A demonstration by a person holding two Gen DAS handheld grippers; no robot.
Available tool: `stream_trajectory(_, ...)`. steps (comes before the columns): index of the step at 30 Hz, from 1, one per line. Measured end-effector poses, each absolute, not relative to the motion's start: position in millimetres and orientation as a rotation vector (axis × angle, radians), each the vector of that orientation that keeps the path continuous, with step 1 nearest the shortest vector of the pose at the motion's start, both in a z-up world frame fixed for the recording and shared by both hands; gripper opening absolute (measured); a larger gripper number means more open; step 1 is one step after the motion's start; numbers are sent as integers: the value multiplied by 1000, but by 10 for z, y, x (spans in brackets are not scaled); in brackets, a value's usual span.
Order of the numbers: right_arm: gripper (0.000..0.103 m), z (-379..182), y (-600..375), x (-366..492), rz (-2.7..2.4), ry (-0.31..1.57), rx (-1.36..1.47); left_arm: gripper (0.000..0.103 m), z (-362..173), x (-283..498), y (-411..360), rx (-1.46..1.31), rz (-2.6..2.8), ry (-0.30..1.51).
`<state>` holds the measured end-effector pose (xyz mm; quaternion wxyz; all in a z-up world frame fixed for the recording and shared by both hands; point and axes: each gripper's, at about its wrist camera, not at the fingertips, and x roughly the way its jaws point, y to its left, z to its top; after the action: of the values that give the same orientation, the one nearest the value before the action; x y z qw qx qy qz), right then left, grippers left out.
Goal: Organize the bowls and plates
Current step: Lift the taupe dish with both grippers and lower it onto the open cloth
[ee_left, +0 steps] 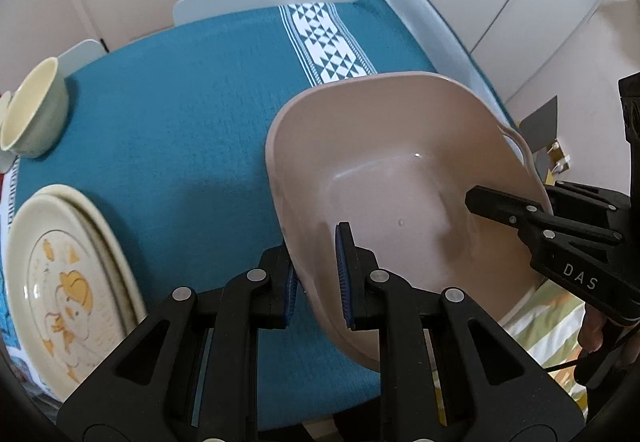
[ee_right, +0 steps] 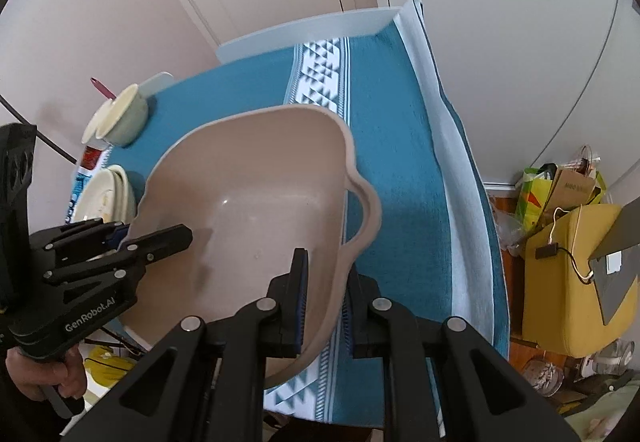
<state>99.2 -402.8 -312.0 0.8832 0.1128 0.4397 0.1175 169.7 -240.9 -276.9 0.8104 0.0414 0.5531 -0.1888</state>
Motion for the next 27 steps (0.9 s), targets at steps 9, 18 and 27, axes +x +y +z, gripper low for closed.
stream_trajectory(9,14,-3275,-4087,1057,255,915,260,29,-2901,1767,-2477,119,-418,1202)
stream_trajectory(18,14,-3341,-4123,1063,254,920,275,61,-2845,1802,-2501,134,-411,1182)
stream_trajectory(27,19,-3161,-4289,861,234,861,292,61,-2685,1743,-2423,132,-401,1170)
